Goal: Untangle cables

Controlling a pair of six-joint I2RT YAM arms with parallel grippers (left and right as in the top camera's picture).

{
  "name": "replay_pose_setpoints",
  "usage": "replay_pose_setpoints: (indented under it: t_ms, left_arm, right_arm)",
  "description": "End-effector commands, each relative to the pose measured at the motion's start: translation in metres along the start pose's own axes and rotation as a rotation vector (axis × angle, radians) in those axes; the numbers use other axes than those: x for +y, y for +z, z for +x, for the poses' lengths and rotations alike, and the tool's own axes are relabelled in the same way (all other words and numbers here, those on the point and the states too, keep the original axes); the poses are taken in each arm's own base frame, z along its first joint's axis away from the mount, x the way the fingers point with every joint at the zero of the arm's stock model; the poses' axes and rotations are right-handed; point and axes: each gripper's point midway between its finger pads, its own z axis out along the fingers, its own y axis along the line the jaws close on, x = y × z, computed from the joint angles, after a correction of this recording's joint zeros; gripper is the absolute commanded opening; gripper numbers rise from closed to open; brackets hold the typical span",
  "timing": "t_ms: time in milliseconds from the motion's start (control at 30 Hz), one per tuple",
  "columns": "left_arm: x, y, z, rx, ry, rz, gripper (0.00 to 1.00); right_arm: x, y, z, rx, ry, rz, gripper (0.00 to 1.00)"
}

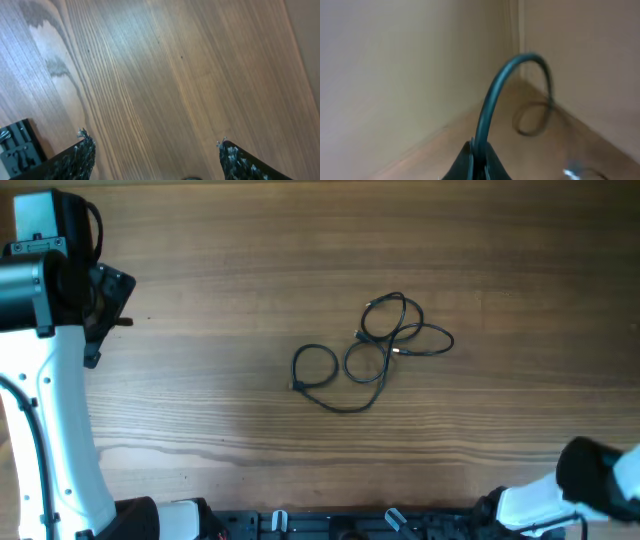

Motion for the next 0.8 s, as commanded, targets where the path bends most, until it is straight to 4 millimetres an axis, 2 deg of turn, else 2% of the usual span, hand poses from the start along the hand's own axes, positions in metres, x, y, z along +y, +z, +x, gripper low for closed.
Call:
replay_pose_setpoints:
  t_ms: [0,33,67,133,233,267,333,367,400,467,500,533,567,633,700,767]
  left_arm:
    - [-0.001,0.003,0.000,-0.002,0.019,-0.008,0.82]
    - [-0.002,0.003,-0.001,-0.004,0.018,-0.005,0.82]
    - [-0.002,0.003,-0.001,-0.006,0.017,-0.002,0.82]
    - [-0.004,0.003,-0.002,-0.008,0.015,0.003,0.82]
    - [-0.007,0.003,-0.004,-0.017,0.010,0.017,0.80]
    - [-0.009,0.003,-0.005,-0.020,0.008,0.023,0.80]
    - [-0.009,0.003,-0.005,-0.021,0.008,0.023,0.80]
    - [-0.009,0.003,-0.005,-0.020,0.008,0.023,0.79]
    - [-0.009,0.003,-0.005,-0.021,0.007,0.024,0.79]
    - [-0.010,0.003,-0.005,-0.022,0.003,0.027,0.79]
    - [-0.010,0.003,-0.005,-0.023,0.003,0.028,0.79]
    - [-0.010,0.003,-0.005,-0.023,0.003,0.028,0.79]
    - [-0.010,0.003,-0.005,-0.023,0.003,0.028,0.79]
    - [-0.010,0.003,-0.005,-0.023,0.004,0.028,0.79]
    - [-0.009,0.003,-0.005,-0.021,0.005,0.025,0.79]
    - [-0.010,0.003,-0.003,-0.012,0.021,0.028,0.67]
  right_arm:
    - [0.012,0.075,-0.011,-0.064,0.007,-0.040,0.04]
    - [0.014,0.098,-0.011,-0.080,0.007,-0.044,0.04]
    - [0.014,0.127,-0.002,-0.069,0.009,-0.040,0.04]
    - [0.008,0.170,0.025,-0.008,0.049,-0.020,0.04]
    - [-0.008,0.232,0.078,0.104,0.086,0.031,0.04]
    - [-0.016,0.262,0.117,0.191,0.112,0.052,0.04]
    - [-0.019,0.281,0.156,0.293,0.112,0.048,0.04]
    - [-0.020,0.288,0.177,0.351,0.106,0.042,0.06]
    - [-0.022,0.292,0.192,0.397,0.097,0.041,0.14]
    - [-0.026,0.292,0.224,0.503,0.100,0.054,0.41]
    - [-0.027,0.288,0.239,0.562,0.102,0.057,0.58]
    - [-0.029,0.285,0.248,0.599,0.103,0.067,0.78]
    - [-0.031,0.281,0.254,0.628,0.104,0.077,0.88]
    - [-0.028,0.273,0.253,0.648,0.115,0.054,0.99]
    - [-0.019,0.261,0.240,0.650,0.140,-0.006,1.00]
    - [0.001,0.241,0.222,0.649,0.128,-0.133,1.00]
